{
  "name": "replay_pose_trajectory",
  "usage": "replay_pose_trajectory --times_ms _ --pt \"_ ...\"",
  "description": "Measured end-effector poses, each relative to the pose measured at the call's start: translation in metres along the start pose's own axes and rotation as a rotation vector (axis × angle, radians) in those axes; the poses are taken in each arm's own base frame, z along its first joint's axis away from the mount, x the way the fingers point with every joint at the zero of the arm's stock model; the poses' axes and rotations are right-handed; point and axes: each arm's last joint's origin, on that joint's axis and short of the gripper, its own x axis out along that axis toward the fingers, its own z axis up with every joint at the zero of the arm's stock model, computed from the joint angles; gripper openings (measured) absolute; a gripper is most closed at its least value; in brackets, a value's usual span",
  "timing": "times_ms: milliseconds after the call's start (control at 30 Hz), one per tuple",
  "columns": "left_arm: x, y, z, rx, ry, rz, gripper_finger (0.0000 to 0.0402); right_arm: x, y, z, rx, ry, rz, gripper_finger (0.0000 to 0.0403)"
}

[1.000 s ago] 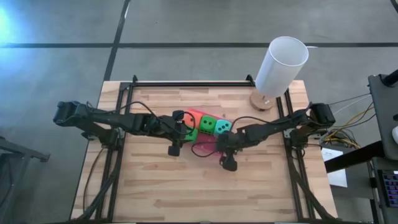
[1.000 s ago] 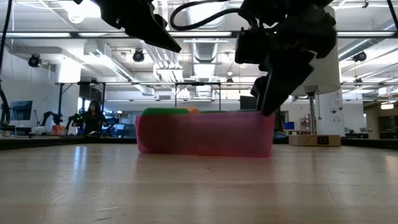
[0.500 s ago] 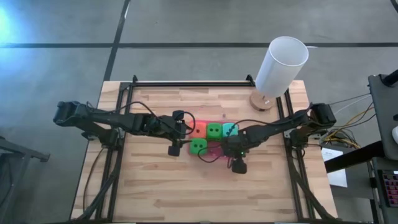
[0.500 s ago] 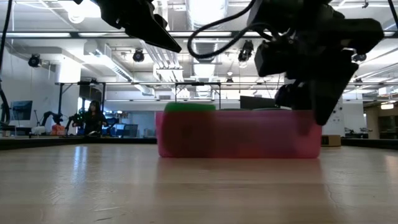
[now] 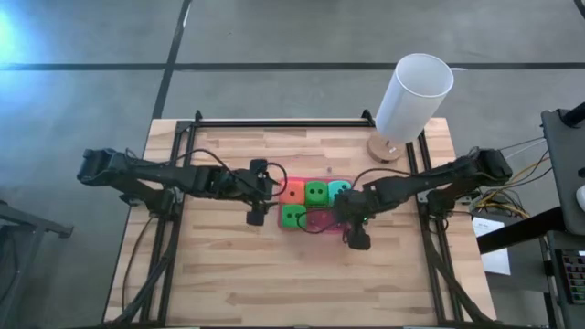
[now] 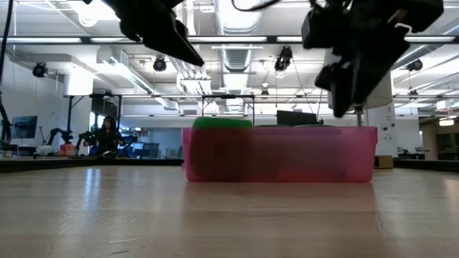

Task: Pick & Place Dice
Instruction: Put the small pink die into the pink bin

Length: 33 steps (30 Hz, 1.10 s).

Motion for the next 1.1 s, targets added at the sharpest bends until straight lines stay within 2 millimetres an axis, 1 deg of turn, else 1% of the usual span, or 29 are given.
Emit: replay_pose_trajectory --times_ms 133,200,300,400,500,567,633,733,833,1000,1100 --pt "-0.004 0.015 -0.006 -0.019 0.064 0.13 0.0257 -0.02 0.0 -0.002 -0.034 -0.088 -0.067 0.0231" --pt "-0.007 0.024 -0.013 -0.03 0.117 0.17 0.0257 -0.031 0.0 -0.003 -0.037 -0.131 -0.103 0.0231" --pt "-0.012 0.037 -0.023 -0.056 0.191 0.196 0.0251 -0.047 0.001 -0.006 -0.038 -0.202 -0.135 0.0231" --pt "-0.013 0.048 -0.032 -0.08 0.254 0.217 0.0242 -0.061 0.001 -0.008 -0.035 -0.274 -0.171 0.0231" --pt "-0.01 0.059 -0.039 -0.11 0.286 0.244 0.0233 -0.075 0.0 -0.01 0.0 -0.345 -0.226 0.0231" --pt "-0.006 0.065 -0.047 -0.126 0.314 0.251 0.0227 -0.081 0.0 -0.011 0.027 -0.383 -0.254 0.0231" --pt "-0.002 0.071 -0.056 -0.127 0.334 0.234 0.022 -0.086 -0.001 -0.013 0.035 -0.405 -0.268 0.0231" --pt "0.003 0.08 -0.073 -0.106 0.337 0.136 0.0208 -0.091 0.0 -0.015 0.033 -0.422 -0.266 0.0231" --pt "0.007 0.093 -0.086 -0.078 0.271 0.056 0.0193 -0.093 0.0 -0.015 0.02 -0.43 -0.266 0.0231" --pt "0.009 0.112 -0.1 -0.015 0.136 0.033 0.017 -0.093 0.0 -0.015 -0.031 -0.423 -0.278 0.0231" --pt "0.008 0.118 -0.106 -0.03 0.096 0.026 0.0158 -0.092 0.0 -0.015 -0.044 -0.419 -0.283 0.0231"
